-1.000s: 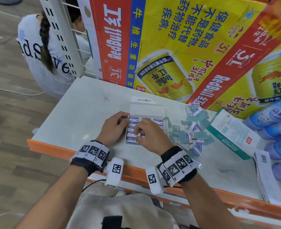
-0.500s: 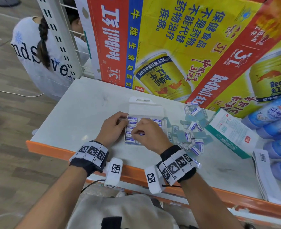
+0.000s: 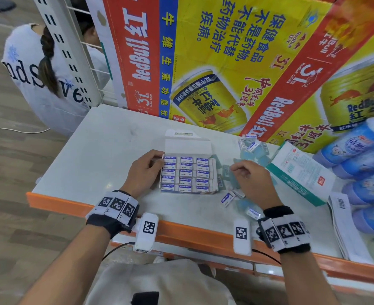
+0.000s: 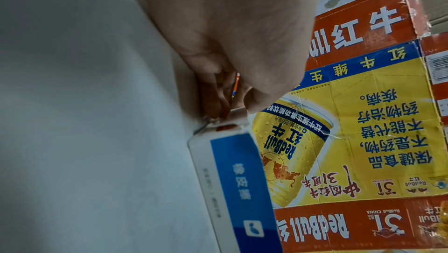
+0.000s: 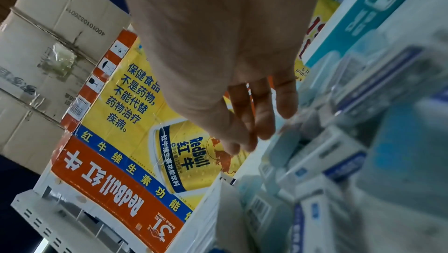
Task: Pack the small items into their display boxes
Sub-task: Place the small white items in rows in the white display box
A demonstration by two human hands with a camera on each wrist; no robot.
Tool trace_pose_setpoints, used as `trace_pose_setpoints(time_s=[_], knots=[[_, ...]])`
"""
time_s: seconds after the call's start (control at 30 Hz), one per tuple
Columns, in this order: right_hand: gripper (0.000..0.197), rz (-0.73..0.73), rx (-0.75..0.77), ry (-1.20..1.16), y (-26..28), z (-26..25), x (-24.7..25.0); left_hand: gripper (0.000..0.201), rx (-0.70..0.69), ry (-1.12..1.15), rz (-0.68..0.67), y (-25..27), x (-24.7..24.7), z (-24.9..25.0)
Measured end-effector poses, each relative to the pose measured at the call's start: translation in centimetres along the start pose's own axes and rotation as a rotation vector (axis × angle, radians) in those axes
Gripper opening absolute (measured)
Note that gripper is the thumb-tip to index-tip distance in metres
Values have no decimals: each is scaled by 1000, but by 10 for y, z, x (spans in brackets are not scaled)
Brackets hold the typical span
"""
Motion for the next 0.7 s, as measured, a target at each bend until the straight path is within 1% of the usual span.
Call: trace_pose_setpoints(time_s=[0.1,0.17,0.23,0.37,0.47,0.6,0.7], knots=[[28,-152,19,4,13,-2,-9,17,-5,-8,0,0,0,-1],[30,-280,49,89,19,-4,-17,17,11,6,0,0,0,-1],[33,-367,79,152,25,-5,-24,17,24,13,1,-1,0,-2],[32,-392,152,249,30,-11,-30,17,19,2,-1,-1,0,-2],[31,-407,174,305,31,-10,-32,18,19,5,-6,0,0,-2],[21,-374,168,294,29,-10,-33,18,19,3,-7,1,0,-2],[21,-345,128,206,26,-8,-27,18,21,-2,-6,0,0,-2]])
Point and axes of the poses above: each hand's wrist, its own y-axis away from the middle knuckle, its own x-axis out of the back of the hand, z = x × y, the point moved 8 cm from there along -y, towards the middle knuckle, and after that the axes turned 15 degrees about x, right-handed, at the moved point
